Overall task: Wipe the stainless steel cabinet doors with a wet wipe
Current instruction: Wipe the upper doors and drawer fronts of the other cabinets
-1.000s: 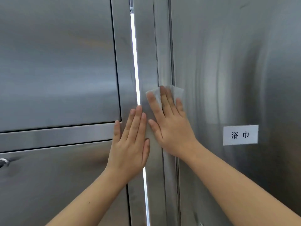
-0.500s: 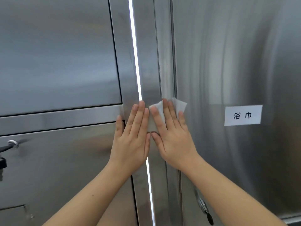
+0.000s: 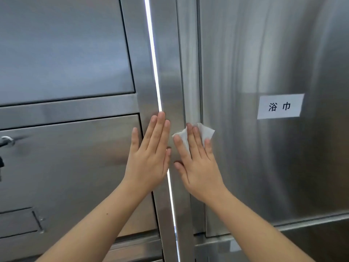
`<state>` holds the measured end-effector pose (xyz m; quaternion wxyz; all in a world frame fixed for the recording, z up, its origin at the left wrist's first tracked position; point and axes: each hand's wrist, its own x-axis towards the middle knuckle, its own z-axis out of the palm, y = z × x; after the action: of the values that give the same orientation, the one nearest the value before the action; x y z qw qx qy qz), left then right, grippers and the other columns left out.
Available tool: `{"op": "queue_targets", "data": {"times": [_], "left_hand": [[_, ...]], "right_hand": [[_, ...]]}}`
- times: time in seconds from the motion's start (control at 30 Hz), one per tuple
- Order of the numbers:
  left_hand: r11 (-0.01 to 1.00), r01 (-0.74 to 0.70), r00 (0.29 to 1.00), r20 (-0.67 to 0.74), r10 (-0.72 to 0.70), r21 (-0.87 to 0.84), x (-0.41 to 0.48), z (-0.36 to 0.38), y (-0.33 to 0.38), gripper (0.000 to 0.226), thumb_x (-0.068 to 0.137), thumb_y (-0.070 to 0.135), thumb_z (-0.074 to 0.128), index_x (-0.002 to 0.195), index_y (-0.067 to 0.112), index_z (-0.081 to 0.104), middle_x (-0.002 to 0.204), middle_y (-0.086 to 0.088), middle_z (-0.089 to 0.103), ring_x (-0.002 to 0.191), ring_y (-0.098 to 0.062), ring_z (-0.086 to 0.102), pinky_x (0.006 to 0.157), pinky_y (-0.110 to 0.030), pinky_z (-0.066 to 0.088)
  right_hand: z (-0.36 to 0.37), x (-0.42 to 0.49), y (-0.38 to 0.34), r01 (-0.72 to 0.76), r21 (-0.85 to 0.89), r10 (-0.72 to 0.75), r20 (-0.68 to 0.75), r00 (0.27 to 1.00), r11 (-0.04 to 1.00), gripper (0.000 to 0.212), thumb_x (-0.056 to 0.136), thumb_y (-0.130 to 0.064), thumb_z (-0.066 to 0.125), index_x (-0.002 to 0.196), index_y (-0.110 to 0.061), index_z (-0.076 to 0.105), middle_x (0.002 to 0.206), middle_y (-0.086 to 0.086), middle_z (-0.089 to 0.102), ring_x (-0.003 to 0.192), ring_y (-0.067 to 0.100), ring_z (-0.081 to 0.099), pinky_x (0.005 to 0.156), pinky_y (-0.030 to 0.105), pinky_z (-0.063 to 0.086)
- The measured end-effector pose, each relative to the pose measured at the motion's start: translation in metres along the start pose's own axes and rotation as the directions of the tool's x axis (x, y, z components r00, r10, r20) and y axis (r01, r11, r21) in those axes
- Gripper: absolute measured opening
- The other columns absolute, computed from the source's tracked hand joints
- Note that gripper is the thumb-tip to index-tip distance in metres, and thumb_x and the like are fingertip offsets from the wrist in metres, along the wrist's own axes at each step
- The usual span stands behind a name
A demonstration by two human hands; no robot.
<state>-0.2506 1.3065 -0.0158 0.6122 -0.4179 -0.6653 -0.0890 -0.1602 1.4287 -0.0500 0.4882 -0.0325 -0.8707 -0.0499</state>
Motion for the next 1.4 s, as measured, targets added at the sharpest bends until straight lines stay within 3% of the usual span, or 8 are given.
{"op": "queue_targets", "data": {"times": [0.23, 0.33, 0.5, 0.63, 0.77, 1.0, 1.23, 1.4], "left_hand": [[1.000, 0.003, 0.999, 0.034, -0.002, -0.007, -0.004, -0.002, 0.003, 0.056, 0.095, 0.026, 0.028, 0.144, 0.001, 0.015, 0.150, -0.015, 0.014, 0.141, -0.023, 0.009, 0.112, -0.047, 0.006], [1.000, 0.003, 1.000, 0.026, -0.002, -0.027, -0.012, 0.001, 0.005, 0.057, 0.095, 0.025, 0.030, 0.145, 0.002, 0.013, 0.151, -0.013, 0.012, 0.143, -0.021, 0.006, 0.113, -0.047, 0.006], [0.996, -0.013, 0.998, 0.059, 0.018, -0.087, -0.036, 0.004, 0.013, 0.057, 0.096, 0.026, 0.026, 0.146, 0.004, 0.011, 0.156, -0.006, -0.011, 0.144, -0.019, 0.001, 0.114, -0.046, 0.003], [0.991, 0.007, 0.997, 0.080, 0.004, -0.131, -0.053, 0.005, 0.021, 0.055, 0.097, 0.026, 0.025, 0.145, 0.004, 0.013, 0.156, -0.003, -0.013, 0.144, -0.017, -0.001, 0.114, -0.045, 0.004], [0.993, 0.007, 0.997, 0.081, 0.002, -0.115, -0.060, 0.006, 0.025, 0.054, 0.098, 0.026, 0.025, 0.145, 0.003, 0.012, 0.156, -0.005, -0.013, 0.144, -0.017, -0.001, 0.114, -0.046, 0.004], [0.989, 0.041, 0.998, 0.062, -0.033, -0.141, -0.064, 0.008, 0.030, 0.053, 0.095, 0.021, 0.034, 0.142, 0.000, 0.021, 0.149, -0.016, 0.017, 0.143, -0.018, 0.000, 0.113, -0.047, 0.007], [0.985, 0.052, 0.985, 0.171, -0.023, -0.166, -0.094, 0.007, 0.044, 0.055, 0.096, 0.022, 0.033, 0.143, 0.003, 0.015, 0.154, -0.003, -0.020, 0.143, -0.017, -0.006, 0.114, -0.045, 0.003], [0.980, 0.085, 0.975, 0.218, -0.044, -0.181, -0.111, 0.004, 0.056, 0.053, 0.095, 0.020, 0.036, 0.142, 0.003, 0.018, 0.155, -0.003, -0.016, 0.143, -0.015, -0.008, 0.114, -0.045, 0.004]], "right_hand": [[-0.012, 0.020, 0.007, 0.042, 0.021, -0.041, -0.047, 0.998, 0.999, 0.056, 0.096, -0.035, 0.033, 0.145, -0.017, 0.014, 0.152, 0.021, 0.010, 0.142, 0.031, 0.003, 0.116, 0.041, 0.000], [-0.009, 0.021, 0.003, 0.021, 0.031, -0.019, -0.065, 0.998, 0.999, 0.056, 0.096, -0.033, 0.032, 0.145, -0.017, 0.011, 0.152, 0.022, 0.012, 0.142, 0.031, 0.004, 0.115, 0.043, 0.000], [0.012, -0.023, -0.002, -0.016, 0.007, 0.015, 0.030, 0.999, 1.000, 0.065, 0.097, -0.036, 0.027, 0.147, -0.024, -0.013, 0.154, 0.019, 0.004, 0.144, 0.028, -0.003, 0.117, 0.045, -0.001], [0.025, -0.064, -0.007, -0.022, 0.015, 0.021, 0.081, 0.996, 1.000, 0.069, 0.096, -0.035, 0.032, 0.148, -0.023, -0.012, 0.153, 0.020, 0.008, 0.143, 0.031, 0.003, 0.111, 0.050, 0.009], [0.022, -0.048, -0.004, -0.013, 0.021, 0.011, 0.087, 0.996, 1.000, 0.068, 0.097, -0.038, 0.029, 0.147, -0.027, -0.017, 0.153, 0.018, 0.000, 0.143, 0.030, -0.005, 0.116, 0.042, -0.005], [0.026, -0.039, -0.001, 0.013, 0.011, -0.013, -0.024, 1.000, 1.000, 0.065, 0.099, -0.039, 0.025, 0.147, -0.026, -0.017, 0.152, 0.019, 0.002, 0.143, 0.029, -0.001, 0.116, 0.044, 0.000], [0.064, -0.119, -0.006, -0.006, 0.031, 0.004, 0.075, 0.997, 0.999, 0.071, 0.095, -0.034, 0.035, 0.148, -0.025, -0.011, 0.150, 0.022, 0.010, 0.144, 0.028, -0.005, 0.115, 0.044, 0.004], [0.069, -0.135, -0.007, 0.012, 0.006, -0.012, 0.101, 0.995, 1.000, 0.072, 0.094, -0.033, 0.035, 0.148, -0.023, -0.012, 0.149, 0.021, 0.011, 0.142, 0.030, 0.005, 0.112, 0.049, 0.014]]}}
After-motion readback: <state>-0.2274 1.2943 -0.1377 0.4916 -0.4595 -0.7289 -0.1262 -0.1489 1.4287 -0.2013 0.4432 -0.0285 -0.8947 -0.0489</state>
